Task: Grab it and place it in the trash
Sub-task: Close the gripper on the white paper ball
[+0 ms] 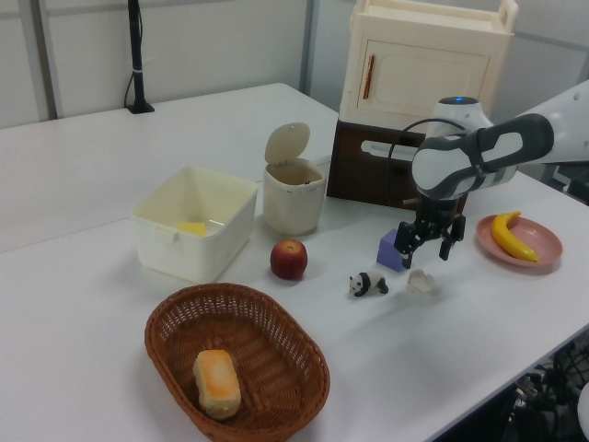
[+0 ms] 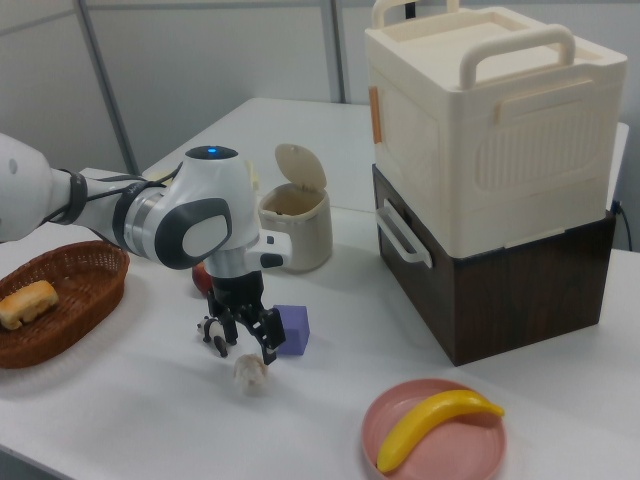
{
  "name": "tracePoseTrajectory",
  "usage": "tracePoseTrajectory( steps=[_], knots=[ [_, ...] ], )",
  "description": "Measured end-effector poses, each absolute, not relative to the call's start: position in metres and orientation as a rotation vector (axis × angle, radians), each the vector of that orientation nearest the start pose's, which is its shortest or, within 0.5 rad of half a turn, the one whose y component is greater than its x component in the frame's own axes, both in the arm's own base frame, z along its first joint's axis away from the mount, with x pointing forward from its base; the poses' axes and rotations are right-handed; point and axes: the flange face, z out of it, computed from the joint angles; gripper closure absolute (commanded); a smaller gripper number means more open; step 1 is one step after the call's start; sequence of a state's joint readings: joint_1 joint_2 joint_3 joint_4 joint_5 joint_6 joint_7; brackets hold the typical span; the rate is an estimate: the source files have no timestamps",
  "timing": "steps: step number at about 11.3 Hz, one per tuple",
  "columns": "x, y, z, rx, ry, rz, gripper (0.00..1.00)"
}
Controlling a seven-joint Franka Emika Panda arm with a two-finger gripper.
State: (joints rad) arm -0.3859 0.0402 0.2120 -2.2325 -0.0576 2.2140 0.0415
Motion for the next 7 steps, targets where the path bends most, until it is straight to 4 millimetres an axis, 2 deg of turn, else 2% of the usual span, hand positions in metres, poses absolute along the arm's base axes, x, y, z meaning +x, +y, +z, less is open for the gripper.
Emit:
tracePoseTrajectory(
  steps=[5, 6, 7],
  knots=[
    [0.515, -0.094, 0.327, -3.158, 0.268, 0.160, 0.00],
    [0.516, -0.094, 0.321, -3.159, 0.263, 0.172, 0.07],
    [0.517, -0.094, 0.317, -3.158, 0.259, 0.177, 0.57]
  ],
)
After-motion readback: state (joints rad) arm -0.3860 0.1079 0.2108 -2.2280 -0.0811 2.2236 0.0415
